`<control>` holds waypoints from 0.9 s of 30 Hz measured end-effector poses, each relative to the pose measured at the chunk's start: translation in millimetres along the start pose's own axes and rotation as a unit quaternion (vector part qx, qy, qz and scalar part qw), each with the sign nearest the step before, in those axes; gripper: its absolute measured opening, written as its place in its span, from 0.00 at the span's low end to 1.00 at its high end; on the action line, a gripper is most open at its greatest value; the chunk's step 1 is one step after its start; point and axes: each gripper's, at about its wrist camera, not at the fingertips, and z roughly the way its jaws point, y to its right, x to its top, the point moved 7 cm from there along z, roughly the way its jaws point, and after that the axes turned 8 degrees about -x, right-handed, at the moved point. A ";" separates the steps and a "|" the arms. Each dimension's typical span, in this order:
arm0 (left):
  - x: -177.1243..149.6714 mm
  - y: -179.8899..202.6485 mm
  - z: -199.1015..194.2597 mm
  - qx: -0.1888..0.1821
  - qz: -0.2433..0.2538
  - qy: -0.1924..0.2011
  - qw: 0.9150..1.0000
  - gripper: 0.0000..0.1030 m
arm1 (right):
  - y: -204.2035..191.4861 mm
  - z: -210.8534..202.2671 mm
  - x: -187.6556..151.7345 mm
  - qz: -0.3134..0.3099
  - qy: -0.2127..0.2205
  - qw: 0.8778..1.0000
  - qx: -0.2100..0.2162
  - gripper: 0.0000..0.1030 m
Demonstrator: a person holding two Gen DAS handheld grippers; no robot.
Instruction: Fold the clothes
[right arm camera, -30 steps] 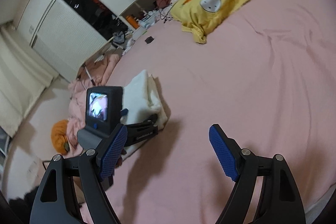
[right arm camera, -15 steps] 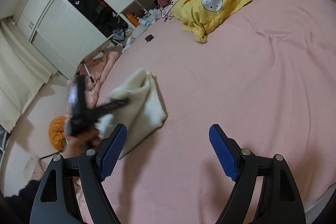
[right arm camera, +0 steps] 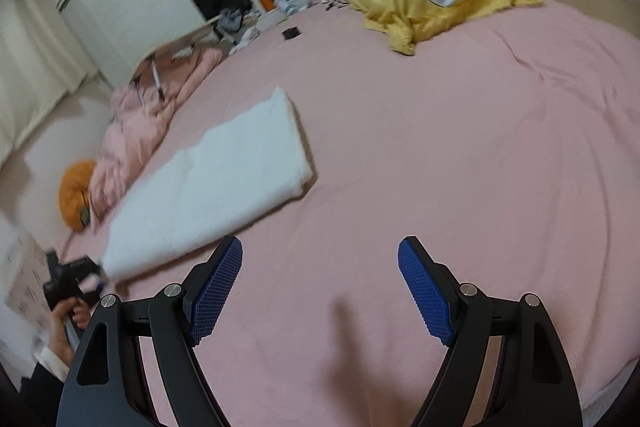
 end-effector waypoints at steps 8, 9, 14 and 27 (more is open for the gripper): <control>23.0 37.6 -97.0 0.122 0.132 0.158 0.971 0.59 | -41.5 32.5 6.9 -0.040 -0.026 0.999 -0.007 0.78; 22.3 59.6 -83.3 0.130 0.183 0.135 0.965 0.63 | -59.9 40.2 20.5 -0.061 -0.015 0.998 -0.004 0.78; -17.1 140.1 15.6 0.123 0.341 0.022 0.932 0.85 | -144.5 115.2 74.9 -0.165 -0.010 0.986 -0.011 0.78; 13.2 28.4 -33.1 0.225 0.250 0.079 0.938 0.96 | -82.6 167.3 56.8 -0.125 0.000 0.987 -0.097 0.80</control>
